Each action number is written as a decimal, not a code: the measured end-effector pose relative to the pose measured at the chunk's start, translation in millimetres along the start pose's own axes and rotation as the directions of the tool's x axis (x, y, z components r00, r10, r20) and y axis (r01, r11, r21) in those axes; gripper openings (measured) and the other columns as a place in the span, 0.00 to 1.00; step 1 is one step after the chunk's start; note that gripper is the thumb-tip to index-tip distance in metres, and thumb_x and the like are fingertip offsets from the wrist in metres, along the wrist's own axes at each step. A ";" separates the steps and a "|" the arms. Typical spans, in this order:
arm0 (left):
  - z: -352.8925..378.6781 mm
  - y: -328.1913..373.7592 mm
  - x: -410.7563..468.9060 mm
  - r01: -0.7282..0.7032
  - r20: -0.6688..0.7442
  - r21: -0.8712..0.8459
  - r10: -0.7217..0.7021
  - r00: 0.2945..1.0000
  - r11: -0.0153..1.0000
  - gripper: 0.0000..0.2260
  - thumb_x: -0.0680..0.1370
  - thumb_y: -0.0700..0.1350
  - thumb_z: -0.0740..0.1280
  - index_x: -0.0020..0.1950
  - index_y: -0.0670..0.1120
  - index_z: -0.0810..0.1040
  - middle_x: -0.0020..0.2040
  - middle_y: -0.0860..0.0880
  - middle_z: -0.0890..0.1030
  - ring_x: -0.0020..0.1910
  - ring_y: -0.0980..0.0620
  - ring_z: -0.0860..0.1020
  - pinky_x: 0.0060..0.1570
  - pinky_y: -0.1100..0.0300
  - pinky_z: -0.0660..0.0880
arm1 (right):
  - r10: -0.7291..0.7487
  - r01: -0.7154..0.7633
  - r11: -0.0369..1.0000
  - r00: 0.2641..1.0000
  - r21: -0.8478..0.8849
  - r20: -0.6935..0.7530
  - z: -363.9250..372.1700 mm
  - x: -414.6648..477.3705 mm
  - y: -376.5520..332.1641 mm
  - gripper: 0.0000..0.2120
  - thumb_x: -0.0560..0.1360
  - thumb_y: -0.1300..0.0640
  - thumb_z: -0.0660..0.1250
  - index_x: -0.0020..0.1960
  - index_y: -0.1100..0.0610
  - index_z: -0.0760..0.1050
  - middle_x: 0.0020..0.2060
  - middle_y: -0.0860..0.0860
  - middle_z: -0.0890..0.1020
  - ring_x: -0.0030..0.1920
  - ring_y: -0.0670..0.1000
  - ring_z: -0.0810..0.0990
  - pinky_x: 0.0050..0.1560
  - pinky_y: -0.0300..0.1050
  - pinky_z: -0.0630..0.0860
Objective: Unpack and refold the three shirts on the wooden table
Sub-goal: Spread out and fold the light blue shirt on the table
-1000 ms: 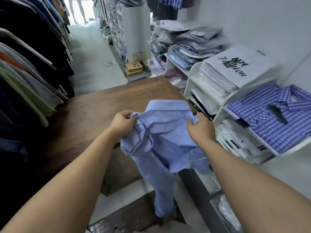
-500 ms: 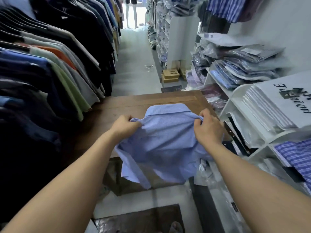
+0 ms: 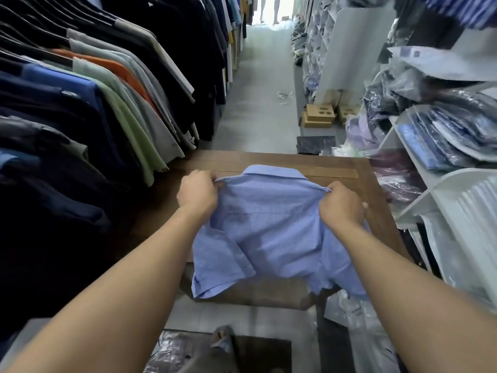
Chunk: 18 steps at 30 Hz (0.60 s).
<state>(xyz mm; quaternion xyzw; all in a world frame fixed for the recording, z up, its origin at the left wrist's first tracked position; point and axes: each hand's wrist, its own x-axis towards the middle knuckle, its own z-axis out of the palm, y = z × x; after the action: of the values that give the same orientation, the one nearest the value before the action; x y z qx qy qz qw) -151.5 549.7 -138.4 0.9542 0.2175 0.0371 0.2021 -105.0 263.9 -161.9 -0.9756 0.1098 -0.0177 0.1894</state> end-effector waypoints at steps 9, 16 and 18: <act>4.9 19.3 91.0 -0.127 -0.017 0.102 0.130 0.991 0.987 0.12 0.82 0.45 0.60 0.57 0.52 0.82 0.53 0.41 0.83 0.52 0.36 0.80 0.44 0.53 0.70 | -0.001 -0.013 0.994 0.992 -0.107 -0.128 2.9 73.3 -33.8 0.13 0.78 0.63 0.58 0.58 0.53 0.75 0.55 0.56 0.82 0.61 0.60 0.76 0.59 0.53 0.63; 13.3 20.8 144.3 -0.120 0.137 0.180 0.096 0.986 0.976 0.11 0.83 0.44 0.58 0.58 0.50 0.80 0.56 0.40 0.81 0.54 0.37 0.78 0.44 0.52 0.69 | 0.028 -0.023 0.960 1.000 -0.280 0.011 16.6 112.6 -50.2 0.11 0.78 0.61 0.57 0.55 0.50 0.75 0.53 0.53 0.81 0.61 0.58 0.71 0.58 0.53 0.60; 22.5 15.3 155.3 -0.079 0.212 0.165 0.043 0.976 0.983 0.10 0.80 0.42 0.61 0.55 0.51 0.80 0.56 0.41 0.81 0.55 0.37 0.78 0.47 0.52 0.72 | 0.047 -0.022 0.952 0.996 -0.306 0.074 23.2 118.6 -47.4 0.13 0.76 0.62 0.59 0.55 0.49 0.75 0.51 0.52 0.81 0.61 0.57 0.70 0.60 0.53 0.60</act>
<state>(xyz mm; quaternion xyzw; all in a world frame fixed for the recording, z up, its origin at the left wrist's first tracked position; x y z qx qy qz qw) -1.6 595.6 -155.5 0.9730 0.1683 -0.0755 0.1391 22.3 289.1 -166.5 -0.9910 0.1205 0.0422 0.0411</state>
